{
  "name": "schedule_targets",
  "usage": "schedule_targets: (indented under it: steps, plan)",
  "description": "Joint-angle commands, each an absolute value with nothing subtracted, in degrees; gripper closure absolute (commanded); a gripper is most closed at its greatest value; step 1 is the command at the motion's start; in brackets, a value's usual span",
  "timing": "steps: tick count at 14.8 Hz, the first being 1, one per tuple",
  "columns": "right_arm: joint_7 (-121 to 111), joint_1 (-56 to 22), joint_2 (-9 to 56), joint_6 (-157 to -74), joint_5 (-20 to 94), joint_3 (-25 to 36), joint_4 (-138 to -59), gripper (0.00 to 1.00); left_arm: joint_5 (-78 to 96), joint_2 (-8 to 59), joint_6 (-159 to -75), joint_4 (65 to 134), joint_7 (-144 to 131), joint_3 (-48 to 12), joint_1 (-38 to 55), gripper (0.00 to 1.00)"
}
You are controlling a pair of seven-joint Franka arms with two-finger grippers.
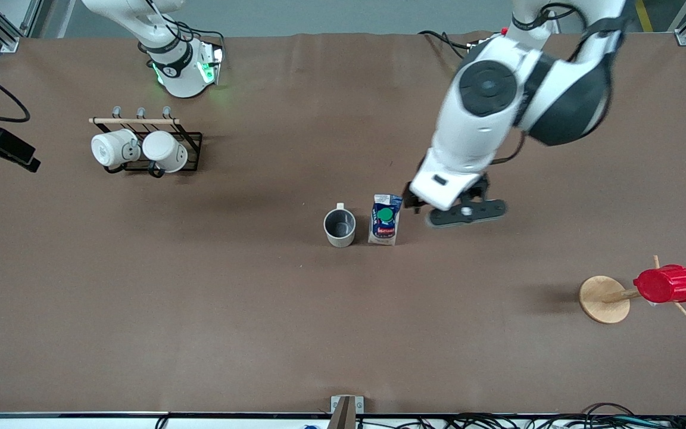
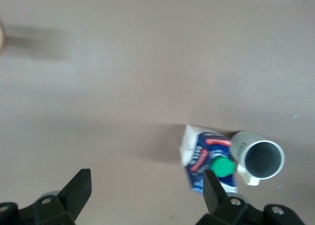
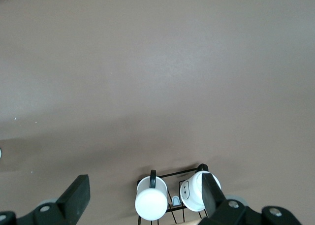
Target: Place cup and milk on table
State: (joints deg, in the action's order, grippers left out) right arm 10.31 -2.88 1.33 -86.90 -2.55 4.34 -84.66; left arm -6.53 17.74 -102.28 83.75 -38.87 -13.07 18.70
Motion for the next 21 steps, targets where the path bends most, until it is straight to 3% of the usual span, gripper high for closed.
schedule_targets:
  steps: [1, 8, 13, 18, 21]
  plan:
    - [9.4, -2.2, 1.1, -86.5, -1.2, 4.0, -84.6, 0.0, -2.7, 10.3, -103.2, 90.7, -33.0, -13.6, 13.4, 0.0]
    - [9.4, -2.4, 1.1, -86.5, -1.2, 4.0, -84.6, 0.0, 1.9, 2.0, -101.2, 95.1, -19.0, -13.6, 2.7, 0.0]
    - [9.4, -2.5, 1.1, -86.3, -1.2, 4.0, -84.6, 0.0, 1.9, 0.5, -97.1, 95.2, -12.5, -12.6, 1.8, 0.0]
    - [9.4, -2.5, 1.1, -85.7, -1.2, 4.0, -84.6, 0.0, 1.9, -2.8, -94.7, 95.0, -2.8, -5.7, 2.6, 0.0]
    - [9.4, -2.5, 1.1, -85.6, -1.2, 4.1, -84.6, 0.0, 1.1, -2.5, -94.7, 93.8, -2.2, -4.9, 3.2, 0.0]
